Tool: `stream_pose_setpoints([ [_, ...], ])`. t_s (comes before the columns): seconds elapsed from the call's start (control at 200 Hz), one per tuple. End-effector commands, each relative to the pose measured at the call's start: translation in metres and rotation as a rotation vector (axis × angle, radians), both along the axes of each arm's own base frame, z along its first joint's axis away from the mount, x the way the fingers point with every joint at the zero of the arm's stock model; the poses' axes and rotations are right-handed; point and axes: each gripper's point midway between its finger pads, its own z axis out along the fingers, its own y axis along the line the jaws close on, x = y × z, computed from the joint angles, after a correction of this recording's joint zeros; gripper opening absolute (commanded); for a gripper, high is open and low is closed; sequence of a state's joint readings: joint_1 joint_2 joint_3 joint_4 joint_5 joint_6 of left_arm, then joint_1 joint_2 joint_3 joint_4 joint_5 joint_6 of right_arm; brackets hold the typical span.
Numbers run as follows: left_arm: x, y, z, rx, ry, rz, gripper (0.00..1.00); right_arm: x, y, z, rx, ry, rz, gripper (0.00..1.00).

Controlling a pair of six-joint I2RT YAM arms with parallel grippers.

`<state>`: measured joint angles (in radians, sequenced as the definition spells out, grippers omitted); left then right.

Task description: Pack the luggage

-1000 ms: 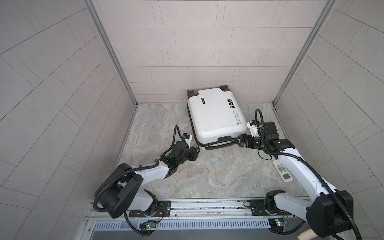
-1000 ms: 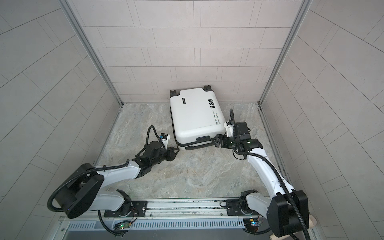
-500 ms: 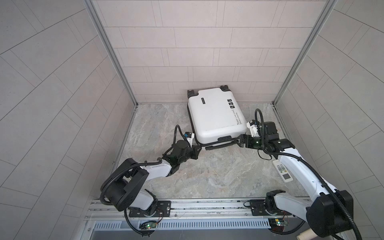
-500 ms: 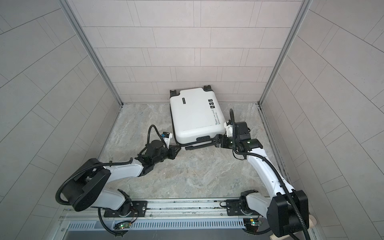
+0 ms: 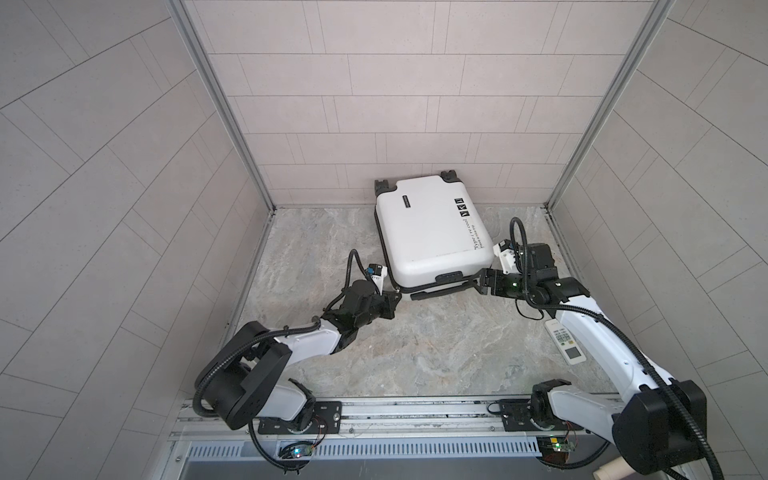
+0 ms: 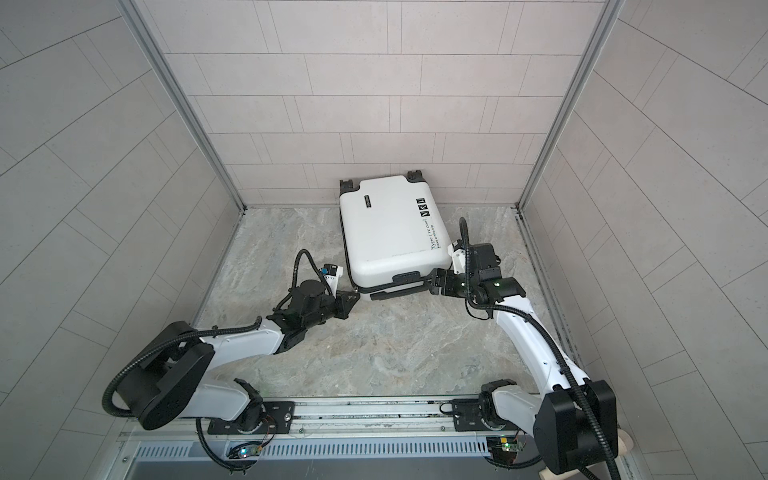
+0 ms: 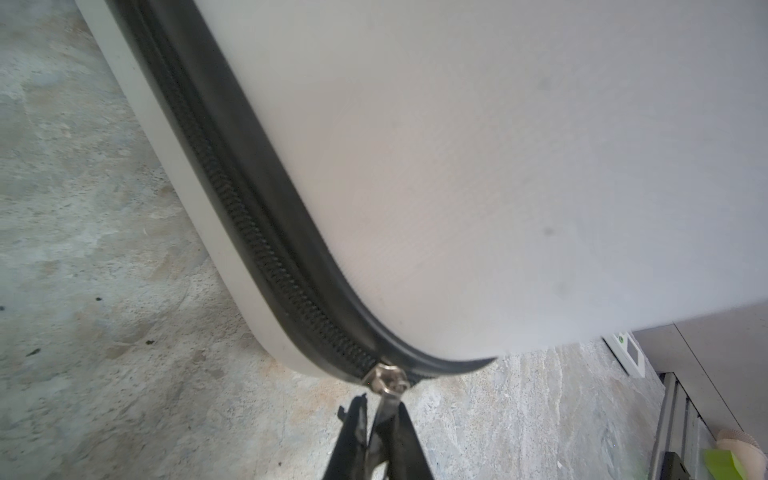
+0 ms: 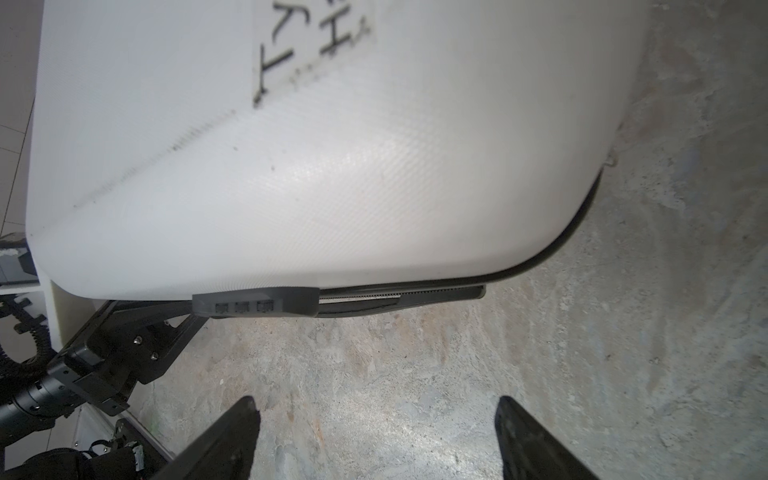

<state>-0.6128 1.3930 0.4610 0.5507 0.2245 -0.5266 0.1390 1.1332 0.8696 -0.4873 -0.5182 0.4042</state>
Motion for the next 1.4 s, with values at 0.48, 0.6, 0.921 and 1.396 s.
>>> stream_pose_setpoints([
  [0.48,0.003,0.033,0.005,0.150,-0.050,0.088,0.00,0.034,-0.045,0.035,0.099,-0.027,-0.181,0.99],
  [0.6,0.002,0.034,0.007,0.160,-0.065,0.083,0.00,0.053,-0.061,0.030,0.182,0.003,-0.252,0.99],
  [0.921,-0.006,0.021,0.010,0.247,-0.122,0.017,0.00,0.099,-0.101,-0.019,0.432,0.166,-0.494,0.69],
  [1.396,-0.010,0.023,0.005,0.283,-0.131,0.014,0.00,0.114,-0.099,-0.063,0.333,0.305,-0.481,0.69],
])
